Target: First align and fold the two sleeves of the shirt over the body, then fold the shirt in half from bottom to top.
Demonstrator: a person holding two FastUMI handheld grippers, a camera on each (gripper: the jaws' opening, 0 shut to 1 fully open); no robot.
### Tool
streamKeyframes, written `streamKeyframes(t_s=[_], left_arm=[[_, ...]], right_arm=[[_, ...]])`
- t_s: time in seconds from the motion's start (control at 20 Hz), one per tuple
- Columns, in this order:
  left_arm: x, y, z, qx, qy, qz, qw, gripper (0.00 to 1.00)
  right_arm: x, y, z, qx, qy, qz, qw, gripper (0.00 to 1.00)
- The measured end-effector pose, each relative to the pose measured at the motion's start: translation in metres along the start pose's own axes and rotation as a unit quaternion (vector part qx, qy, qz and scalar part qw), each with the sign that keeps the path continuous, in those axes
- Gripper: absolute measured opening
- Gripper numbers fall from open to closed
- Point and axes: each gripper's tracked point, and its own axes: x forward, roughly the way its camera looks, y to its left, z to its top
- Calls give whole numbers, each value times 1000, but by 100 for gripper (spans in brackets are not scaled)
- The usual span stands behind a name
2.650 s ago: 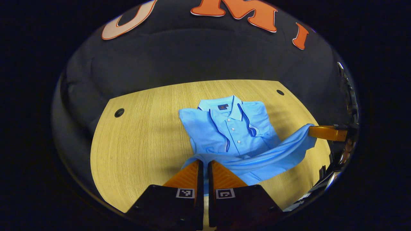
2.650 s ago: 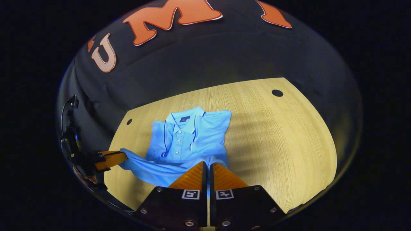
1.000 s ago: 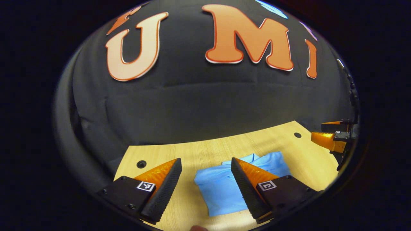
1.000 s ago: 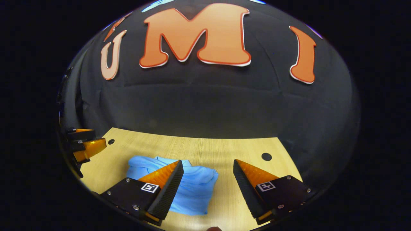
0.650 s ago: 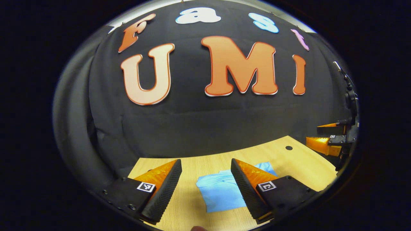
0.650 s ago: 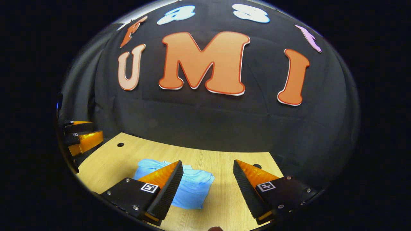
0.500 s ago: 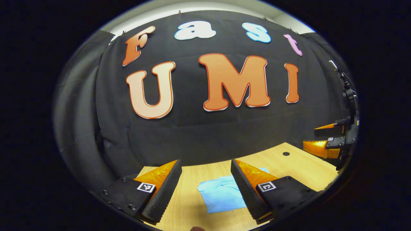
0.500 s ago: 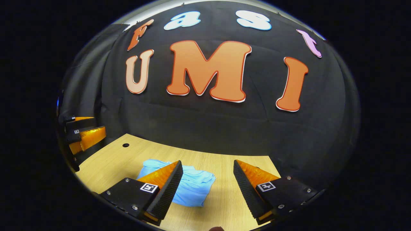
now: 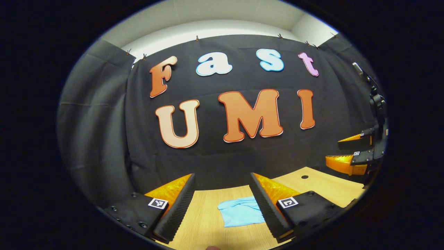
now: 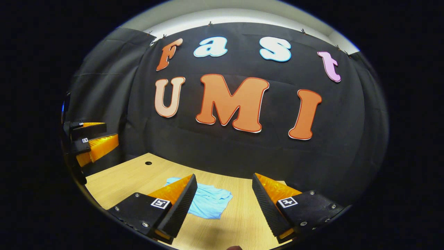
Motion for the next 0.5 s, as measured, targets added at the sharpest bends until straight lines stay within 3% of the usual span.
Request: streamKeyframes(t_s=[0.2, 0.3, 0.5], left_arm=[[-45, -3, 16, 4, -43, 10, 999, 99], [-62, -2, 19, 10, -50, 25, 998, 100], [-80, -6, 35, 11, -71, 33, 997, 100]], right_arm=[[-30, 2, 6, 3, -39, -4, 999, 100], [-43, 5, 10, -4, -63, -2, 998, 97], [-55, 14, 11, -5, -70, 5, 998, 98]])
